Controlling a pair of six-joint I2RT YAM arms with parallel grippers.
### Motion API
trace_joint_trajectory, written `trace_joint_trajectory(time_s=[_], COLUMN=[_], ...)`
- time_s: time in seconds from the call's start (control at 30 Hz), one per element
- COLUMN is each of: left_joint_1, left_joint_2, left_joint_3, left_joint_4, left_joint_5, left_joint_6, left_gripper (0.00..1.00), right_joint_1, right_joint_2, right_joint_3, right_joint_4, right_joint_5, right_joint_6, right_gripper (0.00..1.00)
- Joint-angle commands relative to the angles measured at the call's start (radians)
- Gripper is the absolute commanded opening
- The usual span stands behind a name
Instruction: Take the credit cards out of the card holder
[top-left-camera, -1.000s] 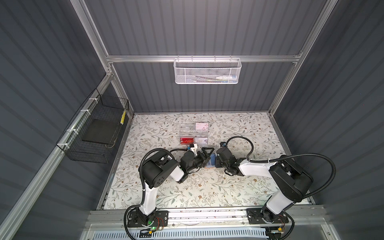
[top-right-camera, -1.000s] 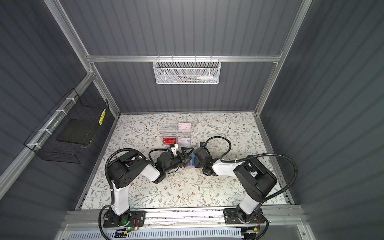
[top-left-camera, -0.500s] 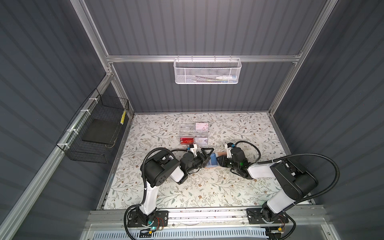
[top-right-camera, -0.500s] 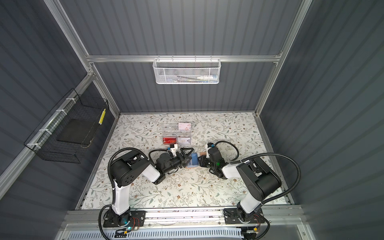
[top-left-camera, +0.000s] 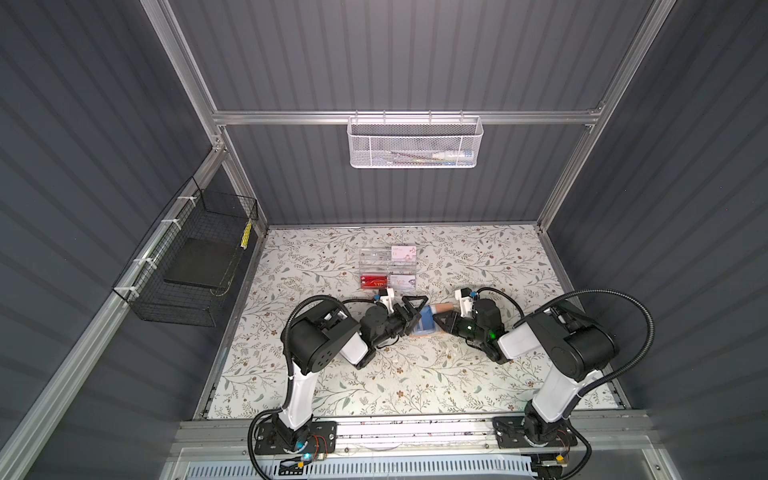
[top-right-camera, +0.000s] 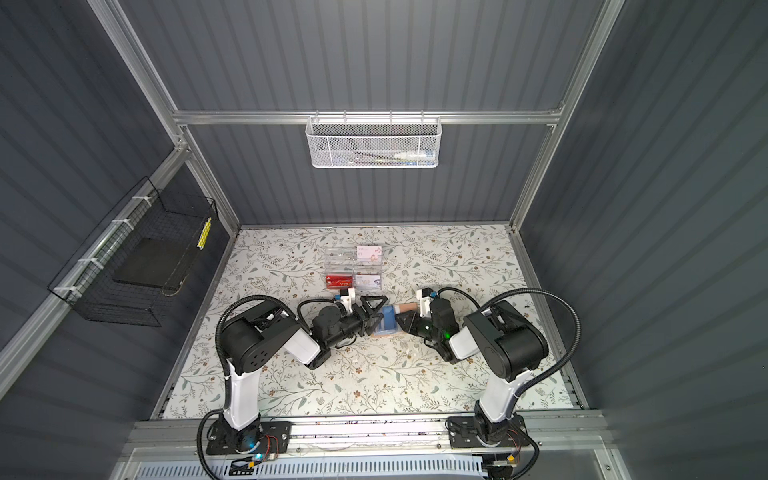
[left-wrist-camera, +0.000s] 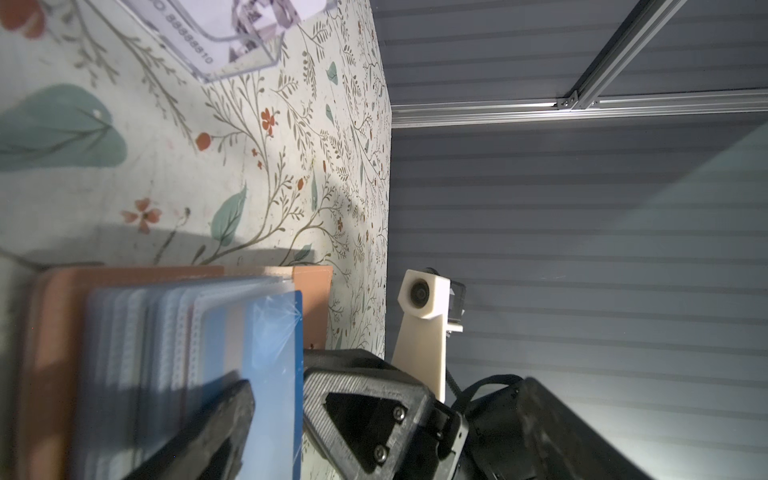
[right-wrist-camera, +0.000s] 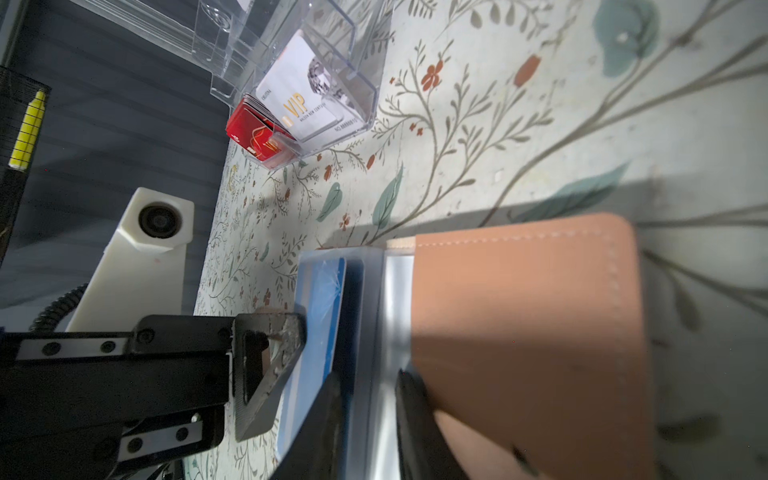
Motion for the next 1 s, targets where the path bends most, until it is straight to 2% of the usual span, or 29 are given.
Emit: trace_joint_trajectory(time_s=[0.0,0.6,0.97], left_joint_1=[-0.005,-0.005,-0.006], left_joint_2=[0.063,0.051,0.054], left_joint_3=[-0.041,-0.038,-0.043], left_joint_4=[-0.185,-0.211,-0.204], left_joint_5=[0.008,0.005,0.003], left_joint_6=[0.014,0.026,0.027], left_gripper=[1.00,1.00,1.00], right_joint_1=[-0.001,-0.057,-0.058], right_joint_2=[0.028,0.176,0.208], right_joint_3=[-0.012,-0.040,-0.021], right_joint_4=[0.084,0.329,0.310], right_joint_5=[-0.083,-0.161,-0.180], right_joint_6=[0.035,0.138,0.133], right_gripper=[0.27,0.31,0.31])
